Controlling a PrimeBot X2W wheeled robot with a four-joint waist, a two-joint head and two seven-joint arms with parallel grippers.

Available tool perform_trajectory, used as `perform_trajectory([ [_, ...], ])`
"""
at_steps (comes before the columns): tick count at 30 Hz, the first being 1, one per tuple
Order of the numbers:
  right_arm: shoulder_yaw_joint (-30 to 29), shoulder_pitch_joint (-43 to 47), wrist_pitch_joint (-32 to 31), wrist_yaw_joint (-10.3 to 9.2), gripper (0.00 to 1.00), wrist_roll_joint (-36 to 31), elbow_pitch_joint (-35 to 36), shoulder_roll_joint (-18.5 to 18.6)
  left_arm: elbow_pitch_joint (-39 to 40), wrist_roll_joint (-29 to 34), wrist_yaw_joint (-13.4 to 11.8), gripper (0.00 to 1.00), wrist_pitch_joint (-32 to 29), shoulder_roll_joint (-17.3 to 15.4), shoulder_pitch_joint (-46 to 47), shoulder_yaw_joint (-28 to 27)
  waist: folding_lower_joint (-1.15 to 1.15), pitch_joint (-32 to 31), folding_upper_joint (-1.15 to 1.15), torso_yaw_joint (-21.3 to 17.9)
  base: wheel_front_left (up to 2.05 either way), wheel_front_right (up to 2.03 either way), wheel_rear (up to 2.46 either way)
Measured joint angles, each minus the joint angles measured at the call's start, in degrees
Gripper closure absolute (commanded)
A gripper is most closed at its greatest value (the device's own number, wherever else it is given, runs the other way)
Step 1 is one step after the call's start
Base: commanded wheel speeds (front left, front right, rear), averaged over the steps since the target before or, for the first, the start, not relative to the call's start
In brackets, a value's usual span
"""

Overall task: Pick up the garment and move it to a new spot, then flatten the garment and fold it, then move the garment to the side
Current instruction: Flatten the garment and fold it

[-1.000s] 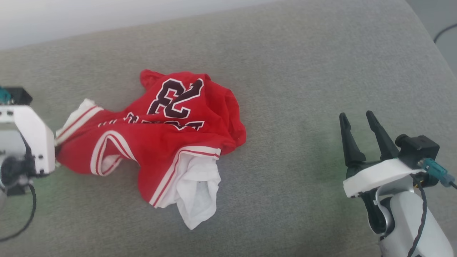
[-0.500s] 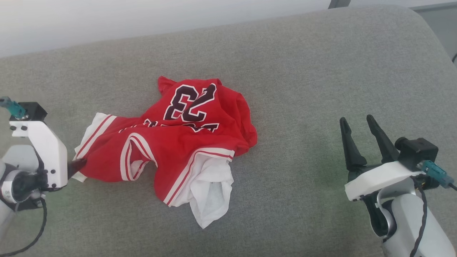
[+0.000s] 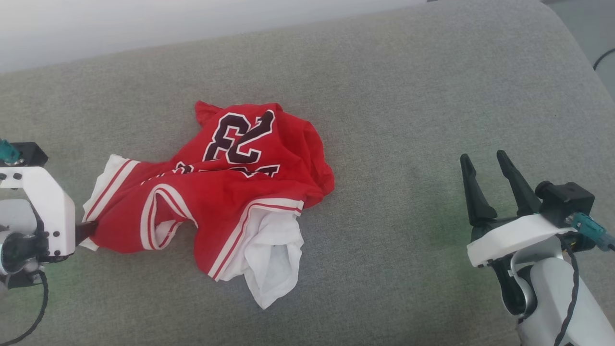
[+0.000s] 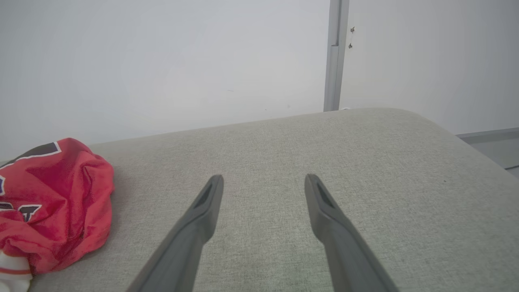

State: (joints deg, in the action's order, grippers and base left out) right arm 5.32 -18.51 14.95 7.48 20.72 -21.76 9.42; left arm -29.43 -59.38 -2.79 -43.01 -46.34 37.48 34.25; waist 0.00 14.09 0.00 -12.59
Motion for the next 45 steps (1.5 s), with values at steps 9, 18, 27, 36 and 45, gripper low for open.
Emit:
perform_trajectory([
  [9,-0.8,0.0,0.0,0.0,0.0,-0.1,0.3,0.1,-2.4,-0.2,-1.0,0.0,-0.8,-0.4,0.3,-0.2,0.0,0.7,0.0,-0.3,0.0,0.0,0.0],
  [18,-1.4,0.5,-0.1,0.0,0.0,-0.3,0.7,0.1,2.2,-0.1,-2.2,0.0,-1.5,-3.5,1.3,-1.0,0.0,0.2,0.0,0.6,0.0,0.0,0.0],
  [27,-1.6,0.6,-0.3,0.0,0.0,-0.3,1.0,-0.1,10.3,-1.5,-2.8,0.0,-1.8,-4.0,1.2,-2.1,0.0,-0.1,0.0,1.4,0.0,0.0,0.0],
  [36,-1.3,0.6,-0.3,0.0,0.0,-0.3,1.1,-0.1,15.2,1.7,-5.0,0.0,-3.8,-5.8,1.2,0.0,0.0,-0.2,0.0,1.3,0.0,0.0,0.0],
  [45,-1.7,0.6,-0.3,0.0,0.0,-0.3,1.1,-0.1,14.2,-0.7,-6.0,0.0,-3.5,-5.6,-1.0,-1.0,0.0,0.2,0.0,1.1,0.0,0.0,0.0],
])
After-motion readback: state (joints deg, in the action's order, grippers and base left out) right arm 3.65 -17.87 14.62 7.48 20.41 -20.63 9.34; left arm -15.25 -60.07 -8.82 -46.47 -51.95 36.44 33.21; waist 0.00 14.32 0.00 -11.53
